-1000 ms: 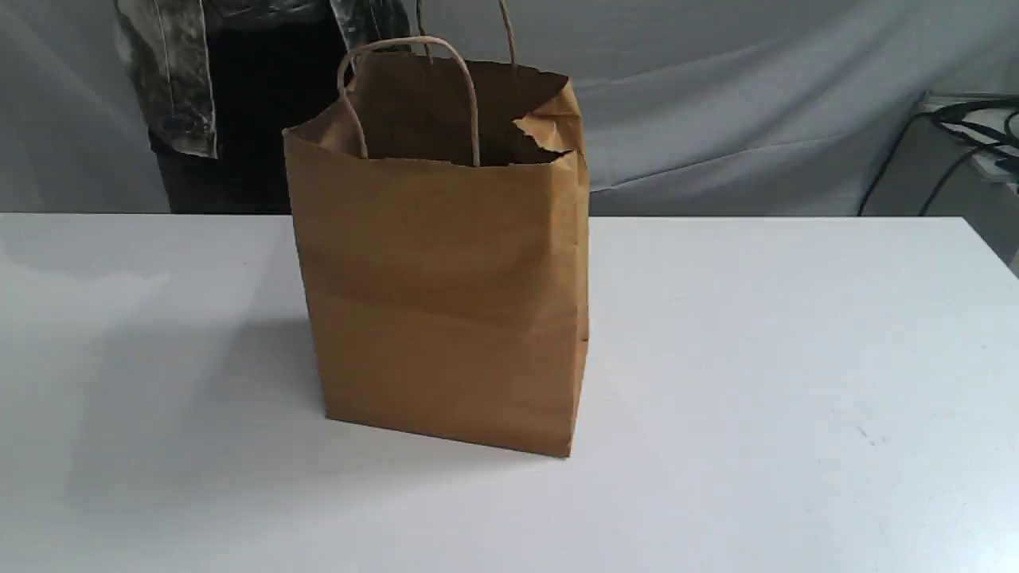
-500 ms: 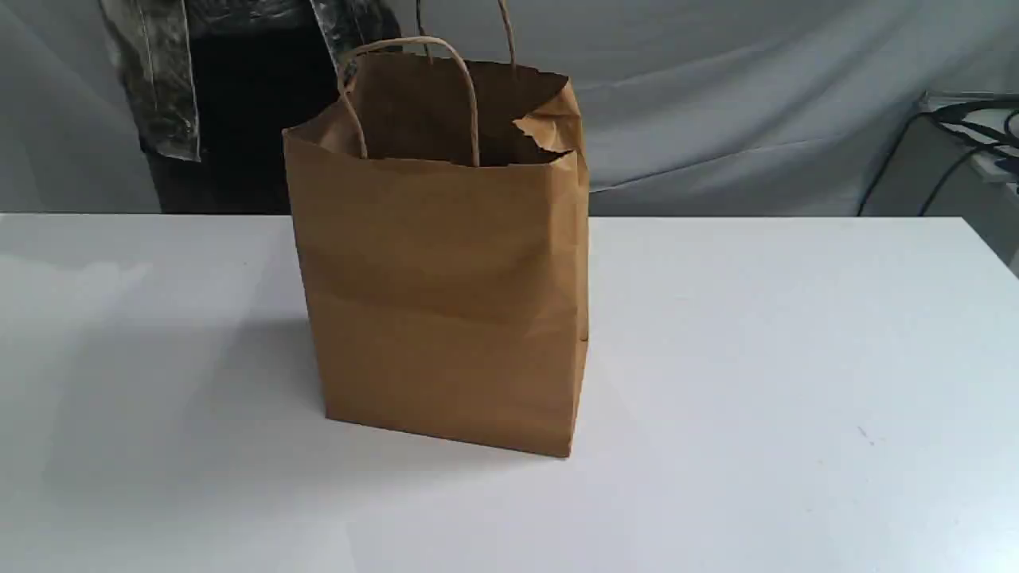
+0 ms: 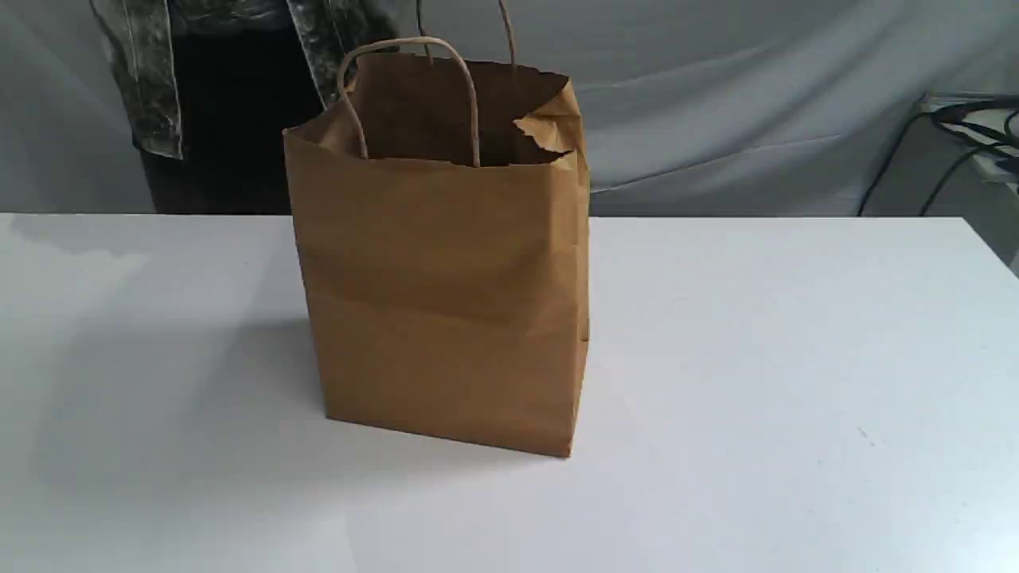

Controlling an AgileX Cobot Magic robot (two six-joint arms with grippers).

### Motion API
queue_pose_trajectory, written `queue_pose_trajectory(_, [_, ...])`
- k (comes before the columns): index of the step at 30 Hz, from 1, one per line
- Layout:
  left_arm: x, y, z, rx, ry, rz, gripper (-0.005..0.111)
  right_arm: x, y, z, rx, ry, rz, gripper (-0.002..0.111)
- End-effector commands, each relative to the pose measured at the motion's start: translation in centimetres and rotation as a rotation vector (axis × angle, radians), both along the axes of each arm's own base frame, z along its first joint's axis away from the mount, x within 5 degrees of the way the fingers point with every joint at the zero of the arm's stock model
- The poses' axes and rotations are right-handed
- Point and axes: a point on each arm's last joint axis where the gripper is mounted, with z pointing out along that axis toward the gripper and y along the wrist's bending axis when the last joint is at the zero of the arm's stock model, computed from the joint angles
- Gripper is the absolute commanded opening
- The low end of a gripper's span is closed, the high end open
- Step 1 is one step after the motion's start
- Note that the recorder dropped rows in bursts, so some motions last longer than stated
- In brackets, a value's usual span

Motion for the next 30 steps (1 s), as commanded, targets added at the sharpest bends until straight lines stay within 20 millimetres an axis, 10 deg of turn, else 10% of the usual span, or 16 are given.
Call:
queue_pose_trajectory(1, [-0.1,0.2,-2.2,-0.074,-0.011,0.036,0.0,0.0,0.0,-0.1,0.01,-0.005,0.003,0.039])
queue_pose_trajectory(16, [1.5,0.6,-10.8,-0.281,0.166,0.114,0.0,0.0,0.0,-0.1,0.011,-0.005,0.004,0.039])
queue_pose_trajectory(30, [1.7,0.6,-13.5,-0.268,0.346,0.138,0.0,0.0,0.0,-0.1,0.013,-0.005,0.003,0.039])
